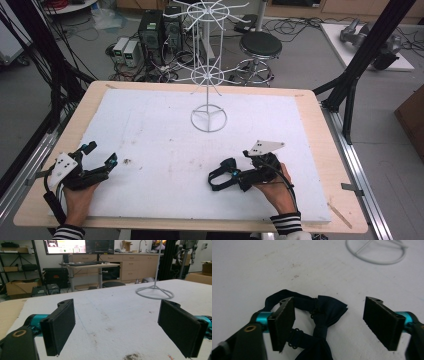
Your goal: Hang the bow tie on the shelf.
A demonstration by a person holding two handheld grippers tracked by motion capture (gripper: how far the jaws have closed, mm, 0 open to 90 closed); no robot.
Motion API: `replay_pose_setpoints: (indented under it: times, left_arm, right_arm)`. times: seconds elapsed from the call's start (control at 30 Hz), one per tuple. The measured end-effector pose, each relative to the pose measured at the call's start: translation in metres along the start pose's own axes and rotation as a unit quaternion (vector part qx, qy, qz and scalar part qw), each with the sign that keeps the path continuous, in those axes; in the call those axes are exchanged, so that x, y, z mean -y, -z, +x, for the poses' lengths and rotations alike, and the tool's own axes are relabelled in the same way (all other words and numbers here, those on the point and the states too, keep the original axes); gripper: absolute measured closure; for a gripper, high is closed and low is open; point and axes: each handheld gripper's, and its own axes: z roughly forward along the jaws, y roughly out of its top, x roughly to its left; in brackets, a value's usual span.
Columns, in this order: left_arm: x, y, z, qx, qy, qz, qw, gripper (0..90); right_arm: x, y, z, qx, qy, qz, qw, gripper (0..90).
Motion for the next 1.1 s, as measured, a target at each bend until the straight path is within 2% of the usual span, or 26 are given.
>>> replay_pose_setpoints:
  times: [0.1,0.3,0.63,0.83,0.97,1.1]
  left_arm:
    - [0.0,0.0,0.0,0.0,0.0,0.0,1.0,14.8]
    - [0.0,0.0,0.0,0.0,0.0,0.001,1.0,14.8]
    - [0.0,0.0,0.0,0.001,0.0,0.003,1.0,14.8]
    - [0.0,0.0,0.0,0.001,-0.001,0.004,1.0,14.8]
    - [0.0,-0.001,0.0,0.002,-0.003,0.004,1.0,14.8]
    - [0.0,0.0,0.0,0.002,-0.002,0.003,1.0,14.8]
  right_arm:
    - [-0.001,-0.005,0.0,0.0,-0.005,0.022,0.9997,28.7]
    - [-0.006,-0.011,-0.002,-0.004,-0.022,0.042,0.9989,35.0]
    - [-0.006,-0.023,-0.002,-0.009,-0.024,0.092,0.9954,41.1]
    - [-0.004,-0.026,-0.006,-0.002,-0.037,0.105,0.9938,41.7]
    - [-0.003,-0.027,-0.005,-0.011,-0.048,0.116,0.992,41.4]
    - [-0.003,-0.03,-0.006,-0.007,-0.052,0.124,0.9909,43.9]
